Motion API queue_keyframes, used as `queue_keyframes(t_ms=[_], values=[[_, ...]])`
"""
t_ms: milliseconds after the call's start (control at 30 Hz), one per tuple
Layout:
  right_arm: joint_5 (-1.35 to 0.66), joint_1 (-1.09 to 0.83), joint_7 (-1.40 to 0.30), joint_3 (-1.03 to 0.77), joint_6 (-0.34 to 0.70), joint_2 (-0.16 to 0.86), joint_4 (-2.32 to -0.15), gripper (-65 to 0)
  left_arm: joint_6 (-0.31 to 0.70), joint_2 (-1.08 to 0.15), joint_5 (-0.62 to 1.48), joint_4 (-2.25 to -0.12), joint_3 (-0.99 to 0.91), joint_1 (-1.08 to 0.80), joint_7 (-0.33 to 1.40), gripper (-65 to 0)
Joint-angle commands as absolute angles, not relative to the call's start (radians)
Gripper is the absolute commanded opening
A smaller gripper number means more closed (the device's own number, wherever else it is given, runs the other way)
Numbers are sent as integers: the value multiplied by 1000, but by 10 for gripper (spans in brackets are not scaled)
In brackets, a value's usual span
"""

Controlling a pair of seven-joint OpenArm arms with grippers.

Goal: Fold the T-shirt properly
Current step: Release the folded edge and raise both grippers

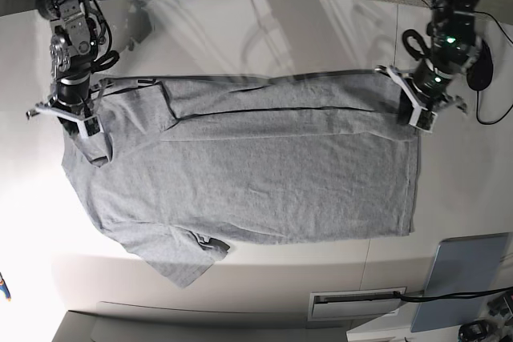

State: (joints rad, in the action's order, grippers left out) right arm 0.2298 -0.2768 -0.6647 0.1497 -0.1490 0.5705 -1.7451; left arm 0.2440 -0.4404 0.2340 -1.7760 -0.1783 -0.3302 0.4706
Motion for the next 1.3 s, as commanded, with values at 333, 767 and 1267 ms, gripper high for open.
queue_keyframes(t_ms=[333, 767, 1267], values=[[105, -274, -663, 52, 19, 511, -1591, -650, 315, -389, 337, -1604, -186, -329, 480, -650], [150, -572, -623, -28, 3, 532, -1724, -650, 312, -430, 231, -1704, -206, -641, 426, -650], [39, -635, -551, -162, 42, 526, -1905, -650, 400, -430, 221, -1818, -241, -739, 418, -650]])
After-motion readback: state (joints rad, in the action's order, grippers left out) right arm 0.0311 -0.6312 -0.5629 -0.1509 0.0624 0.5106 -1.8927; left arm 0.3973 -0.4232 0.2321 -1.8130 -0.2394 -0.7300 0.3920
